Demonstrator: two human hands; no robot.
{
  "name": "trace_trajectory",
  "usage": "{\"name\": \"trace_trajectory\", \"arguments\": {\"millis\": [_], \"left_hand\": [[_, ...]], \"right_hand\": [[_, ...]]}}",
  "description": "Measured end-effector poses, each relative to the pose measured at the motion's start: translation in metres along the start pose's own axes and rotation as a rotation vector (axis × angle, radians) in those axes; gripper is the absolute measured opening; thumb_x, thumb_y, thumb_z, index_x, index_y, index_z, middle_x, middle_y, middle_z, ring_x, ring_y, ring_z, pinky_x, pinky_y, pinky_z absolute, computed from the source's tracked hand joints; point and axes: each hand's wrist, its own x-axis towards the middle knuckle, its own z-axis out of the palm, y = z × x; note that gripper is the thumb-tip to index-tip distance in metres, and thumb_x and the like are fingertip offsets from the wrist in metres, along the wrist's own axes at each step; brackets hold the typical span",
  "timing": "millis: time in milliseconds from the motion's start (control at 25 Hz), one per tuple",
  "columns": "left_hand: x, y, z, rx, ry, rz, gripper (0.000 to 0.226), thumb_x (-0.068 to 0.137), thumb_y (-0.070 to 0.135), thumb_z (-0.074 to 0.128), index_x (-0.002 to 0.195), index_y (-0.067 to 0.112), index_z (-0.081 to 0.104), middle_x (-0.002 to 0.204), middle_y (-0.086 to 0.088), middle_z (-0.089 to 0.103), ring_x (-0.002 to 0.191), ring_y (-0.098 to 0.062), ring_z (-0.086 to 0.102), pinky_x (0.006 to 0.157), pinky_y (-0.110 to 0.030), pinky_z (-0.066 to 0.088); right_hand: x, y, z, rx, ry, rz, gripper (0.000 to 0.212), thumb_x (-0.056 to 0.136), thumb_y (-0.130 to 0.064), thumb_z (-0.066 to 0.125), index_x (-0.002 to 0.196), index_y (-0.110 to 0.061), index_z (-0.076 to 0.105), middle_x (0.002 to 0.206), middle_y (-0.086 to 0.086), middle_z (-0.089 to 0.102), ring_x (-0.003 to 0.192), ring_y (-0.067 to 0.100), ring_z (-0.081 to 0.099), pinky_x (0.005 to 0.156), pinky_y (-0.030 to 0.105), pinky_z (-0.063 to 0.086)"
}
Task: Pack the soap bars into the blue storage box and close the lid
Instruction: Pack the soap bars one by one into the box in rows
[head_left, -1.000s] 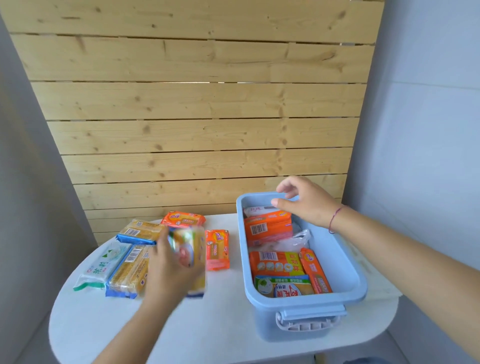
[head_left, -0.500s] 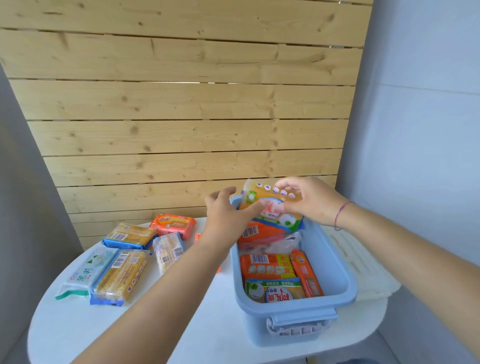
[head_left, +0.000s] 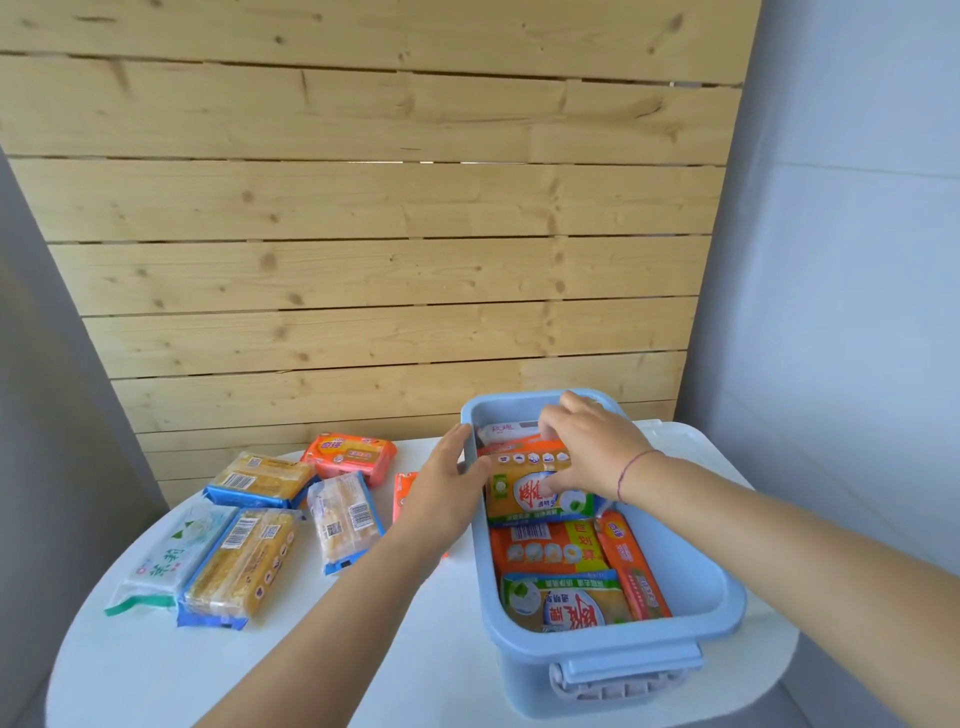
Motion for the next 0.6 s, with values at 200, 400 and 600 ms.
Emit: {"name": "trace_trajectory", "arguments": {"millis": [200,400,600], "left_hand": [[0.001,-0.011,0.005,-0.035,-0.032,0.044,0.051,0.098,0.028,0.043,0.146,0.03,0.027,0.15,0.005,0.038,0.125,-0.015,0.049,0.106,-0.036,0.043],[-0.005,-0.046,-0.023,0.019,0.199,0.083,0.031,0.095,0.027,0.048,0.126,0.031,0.051,0.122,0.01,0.06,0.11,-0.009,0.056,0.096,-0.032,0.046],[-0.005,-0.142,-0.123,0.757,0.735,-0.354,0.064,0.078,0.037,0.064,0.13,0.007,0.043,0.146,-0.019,0.037,0.139,-0.035,0.026,0.11,-0.049,0.023]], "right_hand": [[-0.006,-0.003,0.003,0.042,-0.041,-0.014,0.037,0.071,-0.047,0.072,0.081,-0.024,0.046,0.094,-0.003,0.052,0.082,0.017,0.049,0.062,0.031,0.037],[-0.011,-0.007,0.0,-0.059,-0.03,-0.032,0.038,0.071,-0.055,0.067,0.085,-0.026,0.047,0.094,-0.005,0.048,0.084,0.014,0.044,0.069,0.029,0.033],[-0.022,-0.008,-0.014,0.032,0.026,-0.033,0.045,0.074,-0.059,0.061,0.105,-0.027,0.054,0.101,-0.007,0.045,0.102,0.016,0.049,0.083,0.031,0.038]]}}
